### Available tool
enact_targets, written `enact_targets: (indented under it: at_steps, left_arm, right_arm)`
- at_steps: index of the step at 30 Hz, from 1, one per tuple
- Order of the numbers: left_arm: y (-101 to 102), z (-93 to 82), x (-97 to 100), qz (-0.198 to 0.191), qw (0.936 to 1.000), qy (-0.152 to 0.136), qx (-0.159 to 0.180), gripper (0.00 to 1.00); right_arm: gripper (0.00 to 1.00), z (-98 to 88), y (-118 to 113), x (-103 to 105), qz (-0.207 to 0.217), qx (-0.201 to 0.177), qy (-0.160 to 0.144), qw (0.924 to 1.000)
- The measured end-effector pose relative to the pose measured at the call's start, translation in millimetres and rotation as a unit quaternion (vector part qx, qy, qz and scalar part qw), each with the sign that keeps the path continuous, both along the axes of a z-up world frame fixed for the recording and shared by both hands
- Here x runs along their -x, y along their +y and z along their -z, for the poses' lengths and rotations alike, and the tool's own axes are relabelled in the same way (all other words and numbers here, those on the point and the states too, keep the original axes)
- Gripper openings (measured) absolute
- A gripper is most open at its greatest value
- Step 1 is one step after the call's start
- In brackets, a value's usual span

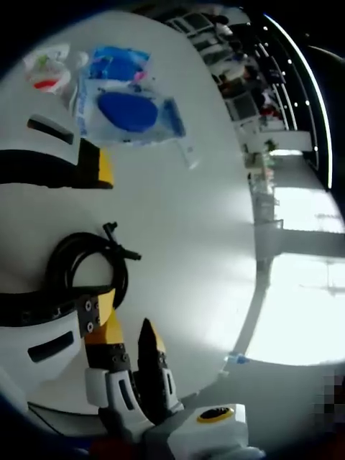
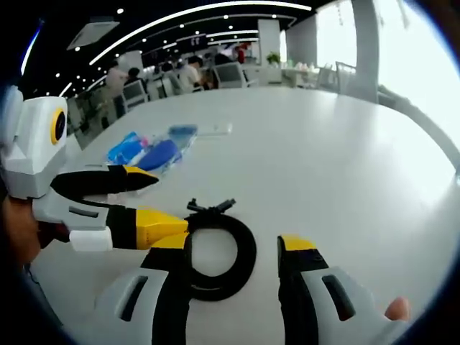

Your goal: Arrange the tabletop items into an orderly group along one side of the table until the central work area is clear of visible clutter.

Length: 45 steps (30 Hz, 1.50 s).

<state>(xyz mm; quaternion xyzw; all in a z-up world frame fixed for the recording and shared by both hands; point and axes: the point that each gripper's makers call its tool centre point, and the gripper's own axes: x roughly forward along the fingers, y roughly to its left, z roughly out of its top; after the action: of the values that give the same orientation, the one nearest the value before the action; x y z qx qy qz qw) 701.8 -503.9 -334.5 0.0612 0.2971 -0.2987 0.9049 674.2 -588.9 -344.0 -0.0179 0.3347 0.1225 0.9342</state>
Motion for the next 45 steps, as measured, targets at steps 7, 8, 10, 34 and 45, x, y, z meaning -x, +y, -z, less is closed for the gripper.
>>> enact_targets:
  at_steps: [7,8,10,34,45]
  left_arm:
    - [14.0,-21.7,-1.3,-0.009,0.9998,-0.019,0.005,0.52]
    - [16.5,-24.5,-0.9,-0.011,0.9997,-0.021,0.006,0.52]
    - [20.2,-29.0,0.1,-0.013,0.9996,-0.025,0.006,0.52]
    - [119.7,-85.5,13.2,-0.065,0.9950,-0.075,0.012,0.50]
    - [194.7,-92.2,20.0,-0.103,0.9913,-0.082,-0.001,0.48]
  right_arm:
    - [0.48,-15.5,7.2,-1.3,-0.003,0.003,-0.014,0.9999]
    - [0.48,-18.2,9.4,-1.4,-0.005,0.003,-0.016,0.9999]
    - [0.48,-23.2,13.3,-1.1,-0.007,0.003,-0.021,0.9997]
    - [0.48,-75.2,92.5,-0.2,-0.069,0.027,-0.063,0.9952]
    - [0.47,-83.9,137.7,4.3,-0.097,0.029,-0.071,0.9923]
